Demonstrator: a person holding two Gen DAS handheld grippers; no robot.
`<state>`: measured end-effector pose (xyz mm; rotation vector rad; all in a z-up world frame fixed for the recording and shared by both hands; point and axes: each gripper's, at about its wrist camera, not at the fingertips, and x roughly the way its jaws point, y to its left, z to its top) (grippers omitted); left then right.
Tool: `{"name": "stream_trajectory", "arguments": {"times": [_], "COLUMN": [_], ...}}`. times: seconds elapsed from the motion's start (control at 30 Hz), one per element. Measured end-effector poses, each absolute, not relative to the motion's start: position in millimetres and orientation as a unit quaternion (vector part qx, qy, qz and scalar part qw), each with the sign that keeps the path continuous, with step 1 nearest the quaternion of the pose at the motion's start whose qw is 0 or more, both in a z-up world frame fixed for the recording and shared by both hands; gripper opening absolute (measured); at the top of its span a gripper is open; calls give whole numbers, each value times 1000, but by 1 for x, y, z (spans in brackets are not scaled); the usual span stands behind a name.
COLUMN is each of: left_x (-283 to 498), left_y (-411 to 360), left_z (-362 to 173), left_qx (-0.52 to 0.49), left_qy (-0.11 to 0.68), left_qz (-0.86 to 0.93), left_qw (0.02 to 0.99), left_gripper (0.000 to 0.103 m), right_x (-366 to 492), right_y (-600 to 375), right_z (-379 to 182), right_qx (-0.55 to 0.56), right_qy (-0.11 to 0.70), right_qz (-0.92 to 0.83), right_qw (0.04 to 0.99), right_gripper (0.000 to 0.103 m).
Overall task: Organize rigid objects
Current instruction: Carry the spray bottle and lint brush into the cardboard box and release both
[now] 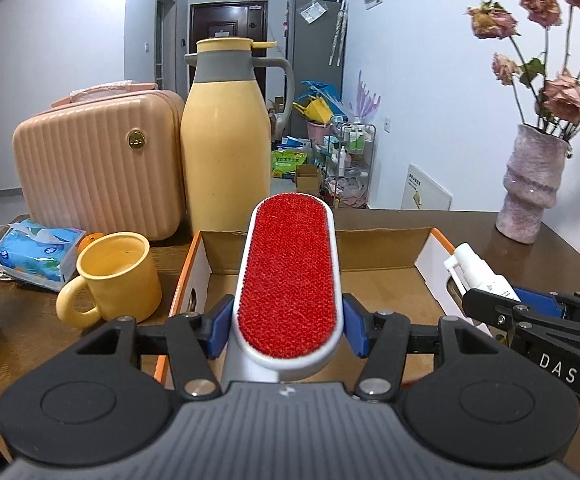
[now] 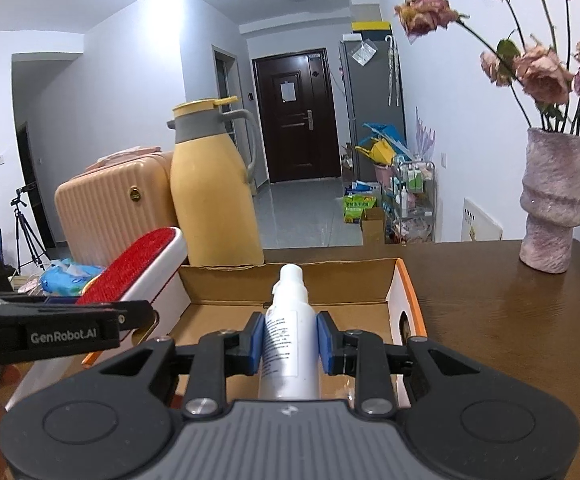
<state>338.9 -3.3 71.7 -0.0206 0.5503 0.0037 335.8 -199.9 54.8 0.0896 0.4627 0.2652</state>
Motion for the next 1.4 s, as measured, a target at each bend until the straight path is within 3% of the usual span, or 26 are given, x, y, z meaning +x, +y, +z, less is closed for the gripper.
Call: {"name": "stream_trajectory", "arguments": {"times": [0.43, 1.03, 1.13, 1.17, 1.2, 1.23, 1.27, 1.3, 1.33, 1.4], "left_x": [396, 434, 434, 432, 428, 424, 420, 417, 415, 413], "left_y": [1, -3, -3, -3, -4, -4, -4, -3, -2, 3], "left_z": [53, 21, 22, 24, 28, 32, 36, 40, 43, 46], "left_qx": [-24, -9, -10, -9, -5, -4, -2, 0, -1, -11], "left_qy": [282, 329, 331, 326, 318, 308, 297, 290, 289, 288], "left_qz": [30, 35, 29, 28, 31, 36, 43, 48, 50, 52], "left_qw": [959, 944, 943, 945, 948, 951, 954, 956, 956, 956], "left_gripper": [56, 56, 60, 72, 80, 98, 103, 103, 103, 103], "right_x": [403, 433, 433, 432, 433, 433, 434, 434, 434, 433], "right_y": [-212, -207, -205, -206, -206, -205, -203, -203, -203, -203], "right_z": [40, 2, 0, 0, 0, 1, 2, 2, 3, 5], "right_qx": [79, 65, 58, 58, 57, 54, 49, 47, 46, 42], "right_qy": [267, 315, 317, 319, 322, 322, 323, 325, 323, 314], "right_qz": [115, 111, 111, 112, 111, 109, 107, 103, 98, 91], "right_qw": [954, 940, 940, 939, 939, 939, 939, 939, 940, 944], "right_gripper": [27, 27, 28, 28, 30, 46, 58, 81, 93, 96]}}
